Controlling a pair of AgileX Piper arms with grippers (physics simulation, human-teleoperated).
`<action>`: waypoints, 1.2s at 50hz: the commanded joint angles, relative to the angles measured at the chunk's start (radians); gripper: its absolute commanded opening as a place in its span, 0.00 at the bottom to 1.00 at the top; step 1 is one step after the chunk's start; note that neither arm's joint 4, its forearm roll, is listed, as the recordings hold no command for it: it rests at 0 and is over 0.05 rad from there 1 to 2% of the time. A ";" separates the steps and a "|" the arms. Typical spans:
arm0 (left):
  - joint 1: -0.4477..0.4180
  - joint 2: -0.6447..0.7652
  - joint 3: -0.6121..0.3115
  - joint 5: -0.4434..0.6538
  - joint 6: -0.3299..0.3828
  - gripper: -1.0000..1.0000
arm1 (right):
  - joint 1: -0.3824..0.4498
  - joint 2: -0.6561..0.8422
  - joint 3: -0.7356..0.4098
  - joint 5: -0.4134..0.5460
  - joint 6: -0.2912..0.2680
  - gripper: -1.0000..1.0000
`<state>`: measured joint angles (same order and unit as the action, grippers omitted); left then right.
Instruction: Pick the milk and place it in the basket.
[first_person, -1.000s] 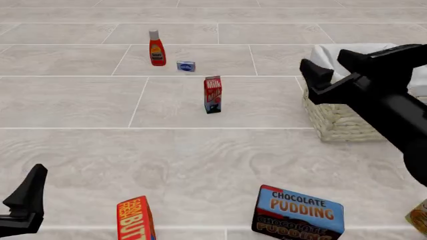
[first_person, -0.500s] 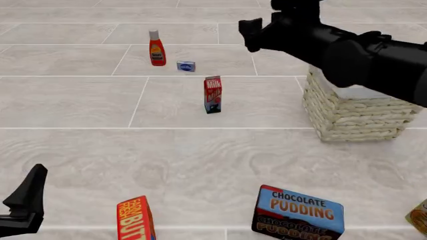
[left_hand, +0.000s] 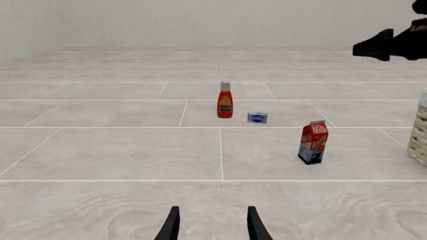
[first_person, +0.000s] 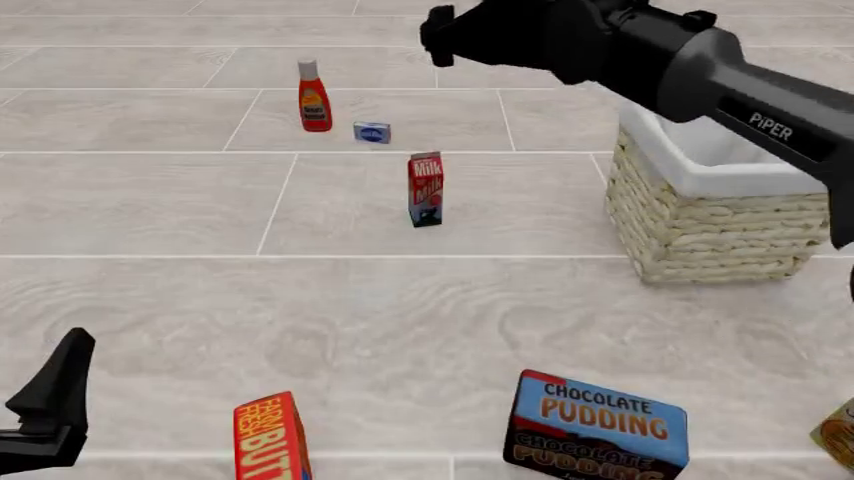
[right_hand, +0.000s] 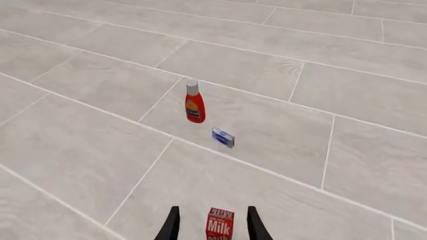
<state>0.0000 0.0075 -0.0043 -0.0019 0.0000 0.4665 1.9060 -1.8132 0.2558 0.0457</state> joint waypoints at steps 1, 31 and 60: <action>0.000 0.000 0.000 0.000 0.000 1.00 | -0.008 0.135 -0.174 0.111 0.041 1.00; 0.000 0.000 0.000 0.000 0.000 1.00 | -0.023 0.300 -0.282 0.166 0.069 1.00; 0.000 0.000 0.000 0.000 0.000 1.00 | -0.028 0.421 -0.320 0.142 0.115 1.00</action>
<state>0.0000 0.0075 -0.0043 -0.0019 0.0000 0.4424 2.2936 -2.1324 0.4118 0.1448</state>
